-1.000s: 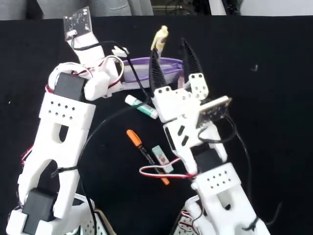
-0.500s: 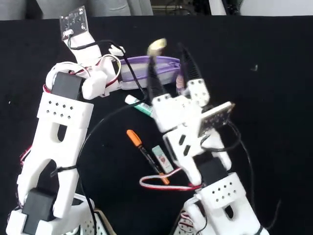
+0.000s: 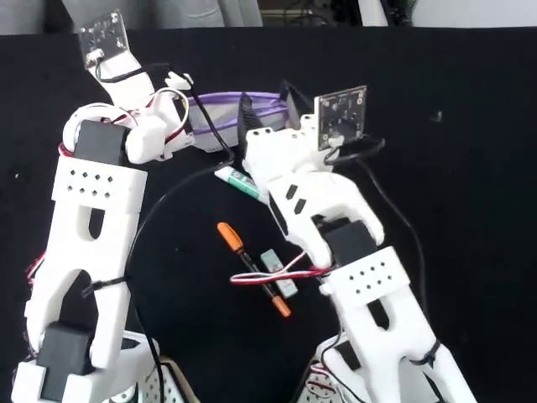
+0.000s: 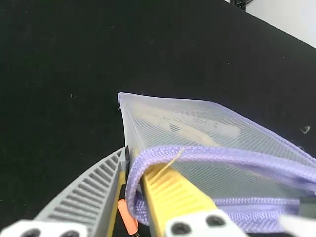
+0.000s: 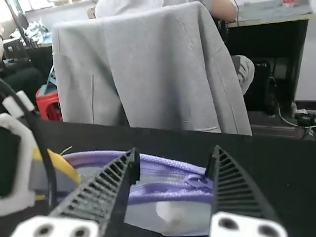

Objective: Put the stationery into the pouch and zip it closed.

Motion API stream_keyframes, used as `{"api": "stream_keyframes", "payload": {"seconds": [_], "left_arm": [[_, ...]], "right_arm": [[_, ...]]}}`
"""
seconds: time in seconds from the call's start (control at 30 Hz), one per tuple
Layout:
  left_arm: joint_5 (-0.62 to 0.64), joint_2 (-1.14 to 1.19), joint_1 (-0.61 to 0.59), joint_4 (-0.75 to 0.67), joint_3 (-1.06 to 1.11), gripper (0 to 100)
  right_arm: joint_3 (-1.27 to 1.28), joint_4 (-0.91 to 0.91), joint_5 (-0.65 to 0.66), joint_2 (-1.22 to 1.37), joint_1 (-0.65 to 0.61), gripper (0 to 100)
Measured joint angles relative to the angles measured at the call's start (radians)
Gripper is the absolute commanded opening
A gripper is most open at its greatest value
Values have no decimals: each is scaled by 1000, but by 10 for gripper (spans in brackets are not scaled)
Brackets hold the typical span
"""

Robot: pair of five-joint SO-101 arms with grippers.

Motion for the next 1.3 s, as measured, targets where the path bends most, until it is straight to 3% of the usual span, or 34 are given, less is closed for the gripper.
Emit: {"api": "stream_keyframes", "payload": {"seconds": [0.23, 0.53, 0.77, 1.13, 1.3], "left_arm": [[0, 0, -6, 0, 0, 29], [0, 0, -120, -28, 0, 29], [0, 5, -178, -66, 3, 29], [-9, 5, -262, -129, 28, 29], [-12, 9, -336, -150, 28, 28]], "right_arm": [[2, 126, 81, -123, 26, 222], [2, 427, 184, -358, 69, 222], [6, 595, 276, -399, 69, 222], [212, 609, 399, -399, -87, 222], [324, 526, 416, -399, -175, 221]]}}
